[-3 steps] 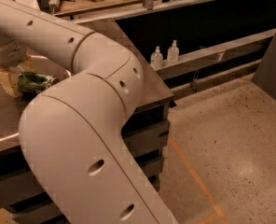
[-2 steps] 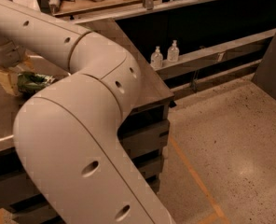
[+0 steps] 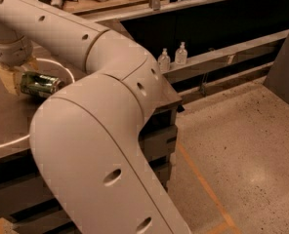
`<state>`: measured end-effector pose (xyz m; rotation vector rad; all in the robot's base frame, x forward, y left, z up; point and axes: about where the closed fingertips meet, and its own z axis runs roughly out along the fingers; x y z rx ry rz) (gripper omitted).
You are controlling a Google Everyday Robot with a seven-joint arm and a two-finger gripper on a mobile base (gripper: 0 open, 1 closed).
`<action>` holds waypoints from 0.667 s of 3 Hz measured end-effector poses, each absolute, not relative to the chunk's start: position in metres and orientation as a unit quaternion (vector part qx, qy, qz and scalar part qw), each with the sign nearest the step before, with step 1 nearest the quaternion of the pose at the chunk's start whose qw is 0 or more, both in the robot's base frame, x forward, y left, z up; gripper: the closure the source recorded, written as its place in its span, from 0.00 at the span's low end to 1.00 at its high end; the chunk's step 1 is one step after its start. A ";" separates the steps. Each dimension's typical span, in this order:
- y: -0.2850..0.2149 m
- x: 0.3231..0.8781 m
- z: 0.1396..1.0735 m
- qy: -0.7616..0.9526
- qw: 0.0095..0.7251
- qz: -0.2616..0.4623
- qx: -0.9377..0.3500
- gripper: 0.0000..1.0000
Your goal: Place green can upright
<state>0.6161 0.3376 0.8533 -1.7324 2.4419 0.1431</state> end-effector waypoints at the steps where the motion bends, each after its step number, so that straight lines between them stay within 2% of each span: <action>1: 0.321 0.618 0.880 0.805 0.120 0.129 -0.566 1.00; 2: 0.305 0.623 0.903 0.791 0.176 0.199 -0.551 1.00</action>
Offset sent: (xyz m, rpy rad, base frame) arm 0.0119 -0.0580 0.0845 0.5870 -0.0168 -0.0132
